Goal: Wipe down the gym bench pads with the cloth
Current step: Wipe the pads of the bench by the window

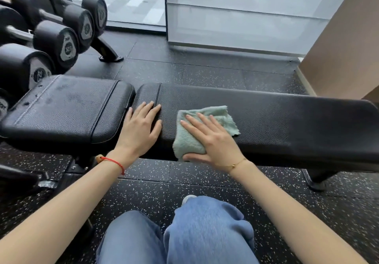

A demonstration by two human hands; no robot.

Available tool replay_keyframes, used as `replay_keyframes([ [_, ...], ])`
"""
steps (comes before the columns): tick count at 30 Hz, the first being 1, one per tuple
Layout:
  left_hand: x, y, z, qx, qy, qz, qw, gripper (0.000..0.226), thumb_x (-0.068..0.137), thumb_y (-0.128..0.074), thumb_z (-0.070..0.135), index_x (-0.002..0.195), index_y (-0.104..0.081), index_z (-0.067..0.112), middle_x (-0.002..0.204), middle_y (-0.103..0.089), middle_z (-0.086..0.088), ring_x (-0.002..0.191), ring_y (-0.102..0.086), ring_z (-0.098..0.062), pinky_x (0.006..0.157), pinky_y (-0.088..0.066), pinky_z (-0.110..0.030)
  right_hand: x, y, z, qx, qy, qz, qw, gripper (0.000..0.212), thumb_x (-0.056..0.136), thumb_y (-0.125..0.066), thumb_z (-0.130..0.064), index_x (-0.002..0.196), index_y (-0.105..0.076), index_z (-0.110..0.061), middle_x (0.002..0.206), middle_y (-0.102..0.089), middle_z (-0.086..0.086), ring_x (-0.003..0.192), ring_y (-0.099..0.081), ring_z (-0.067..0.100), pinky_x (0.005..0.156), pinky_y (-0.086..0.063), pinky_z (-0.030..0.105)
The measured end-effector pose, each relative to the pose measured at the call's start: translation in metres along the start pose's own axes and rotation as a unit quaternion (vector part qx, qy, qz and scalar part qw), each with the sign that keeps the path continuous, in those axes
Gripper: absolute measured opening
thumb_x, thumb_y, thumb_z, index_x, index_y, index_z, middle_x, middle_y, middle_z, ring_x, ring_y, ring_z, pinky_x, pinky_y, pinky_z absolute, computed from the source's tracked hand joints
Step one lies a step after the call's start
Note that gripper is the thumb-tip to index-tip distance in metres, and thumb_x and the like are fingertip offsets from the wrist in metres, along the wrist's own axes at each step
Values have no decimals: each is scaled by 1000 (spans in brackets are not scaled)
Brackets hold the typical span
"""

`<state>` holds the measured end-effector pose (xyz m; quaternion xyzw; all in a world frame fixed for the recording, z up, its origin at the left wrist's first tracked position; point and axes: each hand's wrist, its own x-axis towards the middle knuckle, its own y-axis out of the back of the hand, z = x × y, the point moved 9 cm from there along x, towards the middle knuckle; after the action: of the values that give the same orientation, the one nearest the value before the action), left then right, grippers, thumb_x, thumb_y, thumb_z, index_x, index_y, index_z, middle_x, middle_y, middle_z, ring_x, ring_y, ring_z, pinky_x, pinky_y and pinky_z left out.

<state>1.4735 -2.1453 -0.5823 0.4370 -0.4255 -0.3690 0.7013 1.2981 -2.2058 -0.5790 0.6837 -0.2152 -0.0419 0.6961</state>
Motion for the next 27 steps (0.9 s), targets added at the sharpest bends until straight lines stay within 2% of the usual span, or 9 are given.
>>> replay_keyframes([
  [4,-11,30,-42,33,14,37,999,59,92,-32,41,143,-46,16,149,-44,-10,141,-34,-28,119,-19,-49,-4,1,35,49,-81,-36,995,81,87,-29,-78,155,-15,-35,163,-12,-11,151,-5,15,123,-2,41],
  [8,-18,57,-112,55,76,64,994,60,90,-32,41,140,-49,12,146,-47,-16,139,-37,-32,117,-19,-51,60,-17,14,65,-96,-60,991,80,87,-17,-74,155,-16,-32,163,-10,-6,151,0,21,122,5,40],
  [11,-18,59,-142,60,102,59,991,61,89,-34,40,140,-49,10,146,-46,-18,140,-36,-33,117,-17,-52,106,-32,-42,81,-47,-72,993,69,95,-27,-65,155,-17,-31,163,-10,-5,151,2,23,122,7,42],
  [14,-22,53,-157,51,133,57,988,64,89,-30,44,141,-49,11,148,-44,-16,141,-34,-31,117,-16,-51,102,-36,-99,91,47,-66,993,63,99,-32,-57,155,-17,-32,163,-12,-6,151,2,20,122,8,41],
  [17,-24,48,-163,52,146,65,986,65,90,-26,47,141,-49,13,149,-43,-14,141,-33,-29,117,-16,-51,92,-32,-98,116,91,-66,987,61,99,-29,-57,154,-18,-34,162,-14,-9,151,0,15,122,7,38],
  [20,-24,49,-163,53,143,79,985,63,90,-27,45,140,-50,14,148,-45,-13,140,-35,-29,117,-17,-52,130,-37,-59,99,30,-72,992,61,99,-21,-56,154,-18,-31,163,-14,-6,151,-3,17,122,7,39],
  [23,-24,50,-162,48,143,93,984,61,89,-29,44,138,-52,14,146,-48,-12,138,-38,-30,117,-18,-52,182,-48,-28,70,-83,-88,990,59,101,-24,-55,154,-18,-30,163,-12,-3,151,-2,22,122,8,41],
  [24,-24,50,-163,47,143,96,984,61,89,-30,44,138,-52,15,145,-48,-11,138,-38,-29,117,-18,-52,190,-51,-29,64,-96,-91,989,59,101,-26,-54,154,-19,-30,163,-13,-4,151,-1,23,122,7,42],
  [27,-25,50,-164,45,142,101,984,59,90,-32,44,137,-52,16,145,-49,-10,138,-39,-28,117,-19,-51,167,-45,-63,91,-21,-80,992,57,101,-29,-53,153,-23,-33,162,-16,-6,151,-2,22,122,7,41],
])
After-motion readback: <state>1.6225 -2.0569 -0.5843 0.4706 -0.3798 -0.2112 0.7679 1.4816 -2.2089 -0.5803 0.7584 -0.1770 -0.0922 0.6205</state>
